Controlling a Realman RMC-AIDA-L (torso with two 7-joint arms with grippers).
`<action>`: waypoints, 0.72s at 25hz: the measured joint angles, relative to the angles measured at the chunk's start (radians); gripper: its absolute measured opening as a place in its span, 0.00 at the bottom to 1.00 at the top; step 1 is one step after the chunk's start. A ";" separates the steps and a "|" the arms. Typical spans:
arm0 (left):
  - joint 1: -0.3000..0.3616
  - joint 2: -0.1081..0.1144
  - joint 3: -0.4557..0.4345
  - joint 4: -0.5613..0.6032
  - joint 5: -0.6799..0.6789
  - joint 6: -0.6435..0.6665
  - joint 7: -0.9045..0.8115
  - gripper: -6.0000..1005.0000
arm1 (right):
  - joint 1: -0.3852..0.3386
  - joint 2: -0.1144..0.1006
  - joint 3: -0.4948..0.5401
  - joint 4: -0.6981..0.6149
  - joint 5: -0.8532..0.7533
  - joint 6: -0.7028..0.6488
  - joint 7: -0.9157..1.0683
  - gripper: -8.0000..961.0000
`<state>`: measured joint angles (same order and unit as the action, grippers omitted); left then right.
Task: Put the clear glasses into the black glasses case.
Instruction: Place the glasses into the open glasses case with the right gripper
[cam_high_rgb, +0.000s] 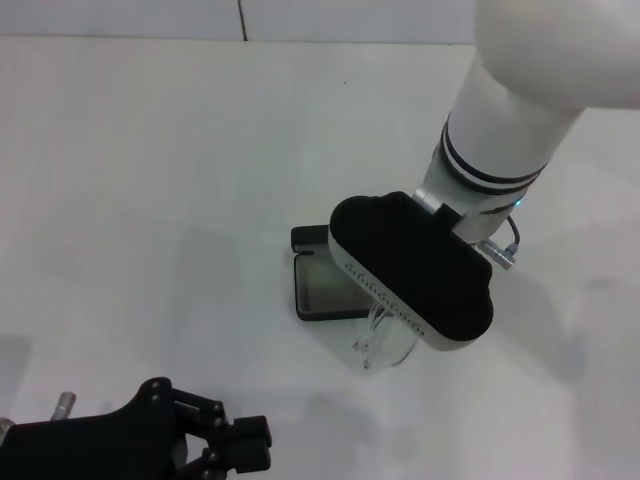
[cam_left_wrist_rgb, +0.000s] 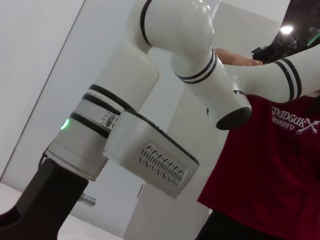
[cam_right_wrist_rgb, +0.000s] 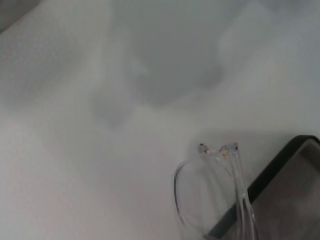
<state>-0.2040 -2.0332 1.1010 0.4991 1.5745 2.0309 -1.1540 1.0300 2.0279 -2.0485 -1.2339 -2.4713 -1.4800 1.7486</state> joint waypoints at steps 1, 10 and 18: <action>0.000 0.000 0.000 0.000 0.000 0.000 0.000 0.11 | 0.000 0.000 -0.003 0.003 0.000 0.003 -0.002 0.41; -0.003 -0.004 -0.005 -0.013 0.000 -0.001 0.012 0.11 | 0.003 0.000 -0.045 0.042 0.010 0.048 -0.026 0.40; -0.006 -0.004 -0.007 -0.024 0.000 -0.003 0.026 0.11 | -0.002 0.000 -0.065 0.048 0.014 0.072 -0.032 0.40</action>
<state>-0.2100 -2.0371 1.0937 0.4754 1.5742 2.0284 -1.1280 1.0284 2.0279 -2.1133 -1.1861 -2.4574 -1.4084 1.7169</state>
